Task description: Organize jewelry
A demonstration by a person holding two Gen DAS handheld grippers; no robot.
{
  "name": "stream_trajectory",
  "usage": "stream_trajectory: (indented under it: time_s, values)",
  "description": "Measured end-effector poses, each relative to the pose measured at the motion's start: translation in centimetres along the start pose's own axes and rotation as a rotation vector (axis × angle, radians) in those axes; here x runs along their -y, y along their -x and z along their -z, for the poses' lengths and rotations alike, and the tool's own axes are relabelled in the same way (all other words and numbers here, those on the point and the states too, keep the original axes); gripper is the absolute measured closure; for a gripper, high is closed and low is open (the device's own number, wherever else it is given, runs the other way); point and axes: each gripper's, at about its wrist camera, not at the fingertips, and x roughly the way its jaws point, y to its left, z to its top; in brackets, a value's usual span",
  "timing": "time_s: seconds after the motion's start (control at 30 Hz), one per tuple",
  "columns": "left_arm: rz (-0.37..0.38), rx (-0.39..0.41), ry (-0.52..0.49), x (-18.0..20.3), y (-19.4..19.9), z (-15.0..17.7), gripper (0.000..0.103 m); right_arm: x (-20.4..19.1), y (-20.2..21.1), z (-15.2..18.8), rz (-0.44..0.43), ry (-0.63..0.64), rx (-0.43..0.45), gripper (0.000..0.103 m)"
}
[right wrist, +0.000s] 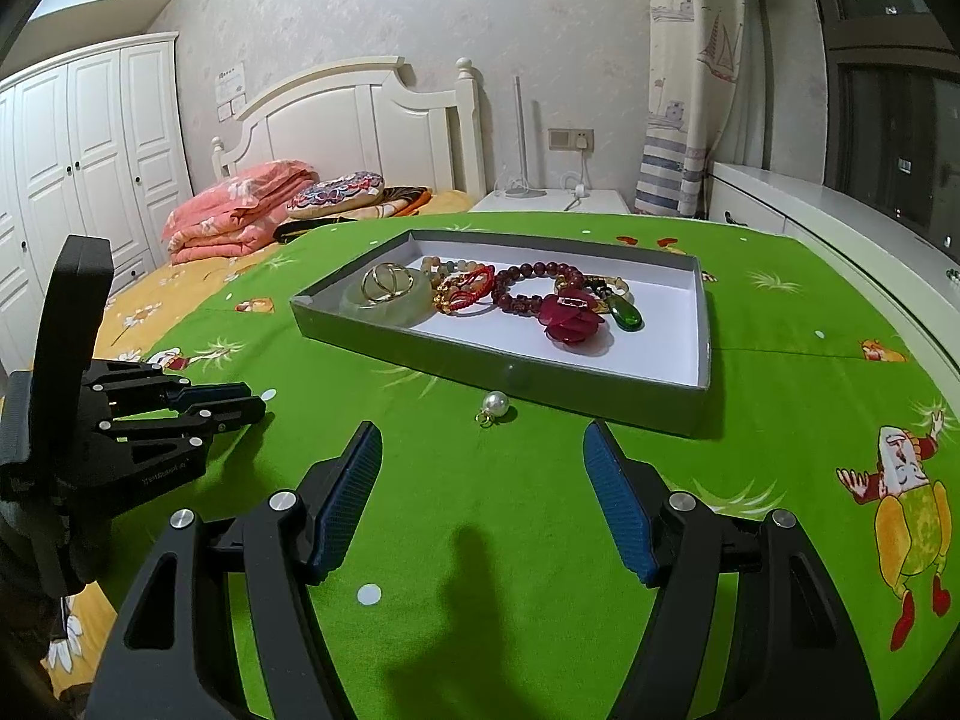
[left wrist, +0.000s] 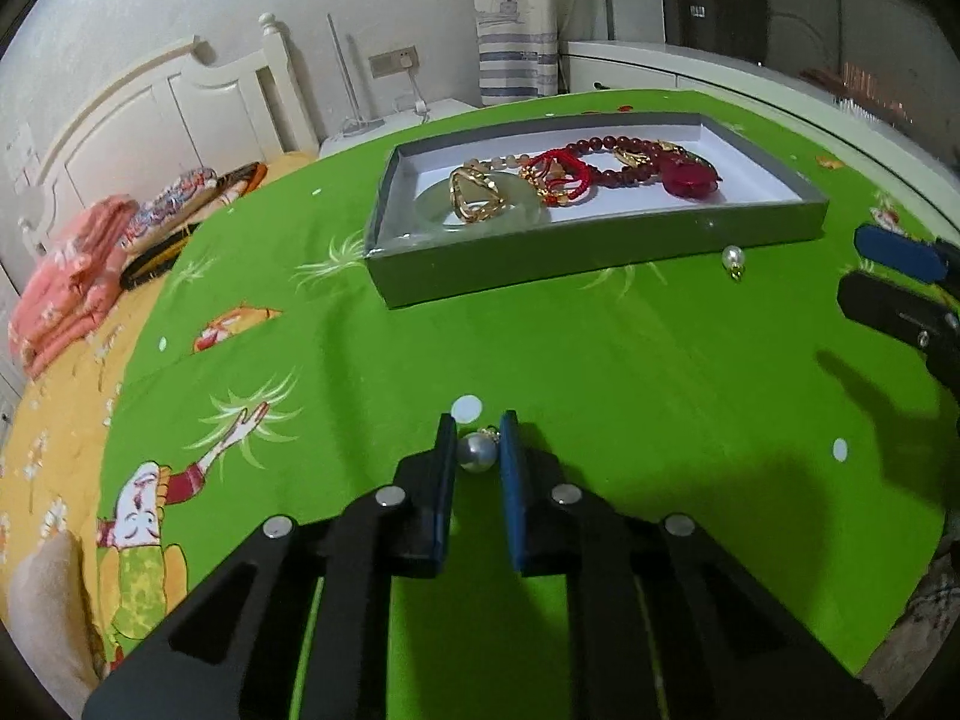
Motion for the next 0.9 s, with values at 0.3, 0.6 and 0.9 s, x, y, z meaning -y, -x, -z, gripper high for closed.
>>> stream_trajectory:
  time_s: [0.3,0.6,0.9]
  values:
    - [-0.029,0.133,0.117,-1.8,2.4,0.5,0.089,-0.3,-0.5,-0.2,0.027,0.014,-0.033,0.037]
    - [-0.047,0.185,0.203,-3.2,3.6,0.9,0.089,-1.0,-2.5,-2.4,0.041,0.018,-0.107,0.043]
    - [-0.017,0.213,0.216,-3.4,4.1,1.2,0.089,-1.7,-6.4,-2.8,0.088,-0.02,-0.222,0.06]
